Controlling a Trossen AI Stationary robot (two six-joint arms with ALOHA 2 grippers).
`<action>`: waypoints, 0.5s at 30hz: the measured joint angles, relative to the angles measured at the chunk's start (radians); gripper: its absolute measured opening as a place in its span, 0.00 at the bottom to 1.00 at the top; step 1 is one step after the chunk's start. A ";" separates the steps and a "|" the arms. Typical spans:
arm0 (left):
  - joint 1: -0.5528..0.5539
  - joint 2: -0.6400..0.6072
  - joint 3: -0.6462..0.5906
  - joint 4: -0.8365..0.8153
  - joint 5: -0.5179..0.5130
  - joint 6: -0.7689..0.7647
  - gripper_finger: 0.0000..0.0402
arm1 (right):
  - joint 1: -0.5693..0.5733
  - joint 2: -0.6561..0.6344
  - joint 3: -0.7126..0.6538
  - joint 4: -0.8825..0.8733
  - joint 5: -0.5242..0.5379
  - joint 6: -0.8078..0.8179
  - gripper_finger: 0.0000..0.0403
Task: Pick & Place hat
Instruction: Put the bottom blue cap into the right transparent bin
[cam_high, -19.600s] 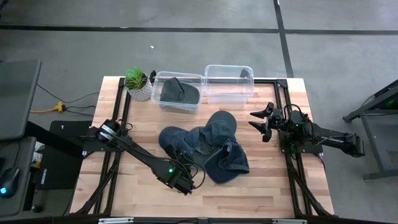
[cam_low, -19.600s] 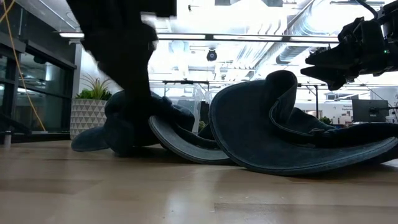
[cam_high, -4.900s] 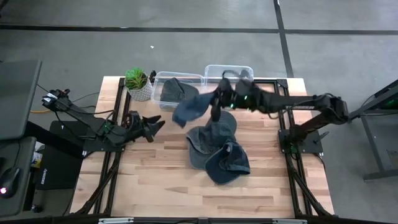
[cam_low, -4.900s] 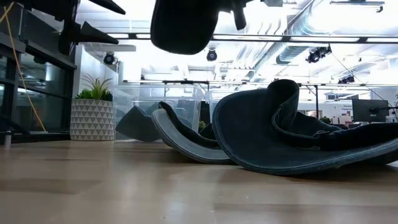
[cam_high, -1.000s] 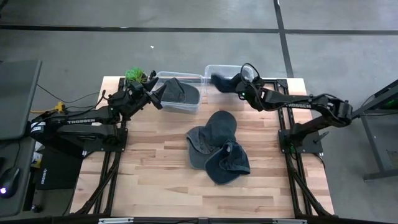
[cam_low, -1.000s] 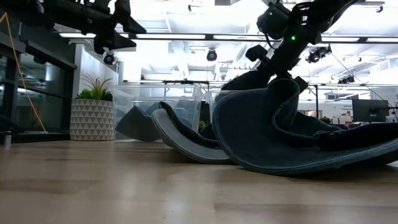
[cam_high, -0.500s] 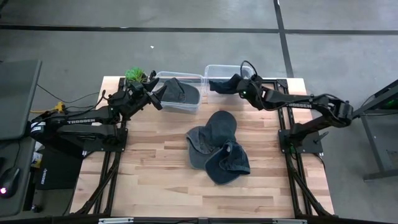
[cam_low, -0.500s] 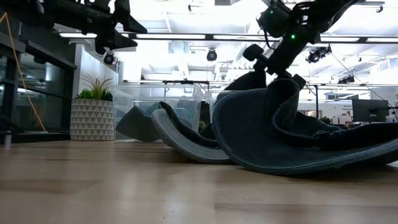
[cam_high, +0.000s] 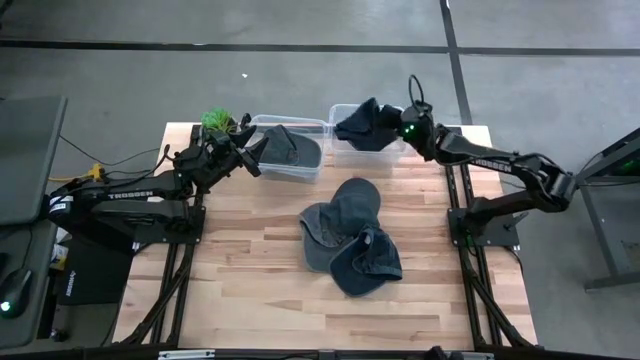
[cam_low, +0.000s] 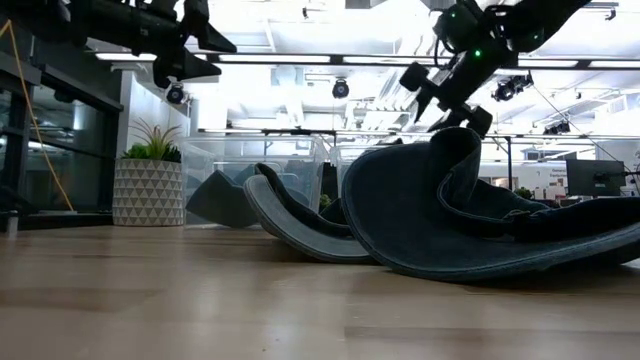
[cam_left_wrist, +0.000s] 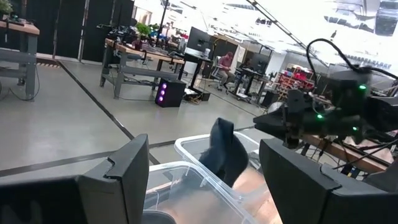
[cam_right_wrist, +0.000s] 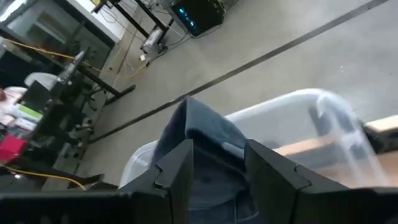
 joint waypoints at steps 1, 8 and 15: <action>0.000 0.000 0.000 0.000 0.000 0.000 0.62 | -0.018 0.001 0.000 0.002 -0.010 -0.013 0.35; 0.000 0.000 0.000 0.000 0.001 0.000 0.62 | -0.111 0.002 0.000 0.111 -0.150 -0.170 0.35; 0.000 0.000 0.000 0.000 0.004 -0.017 0.62 | -0.146 0.002 0.057 0.136 -0.379 -0.405 0.35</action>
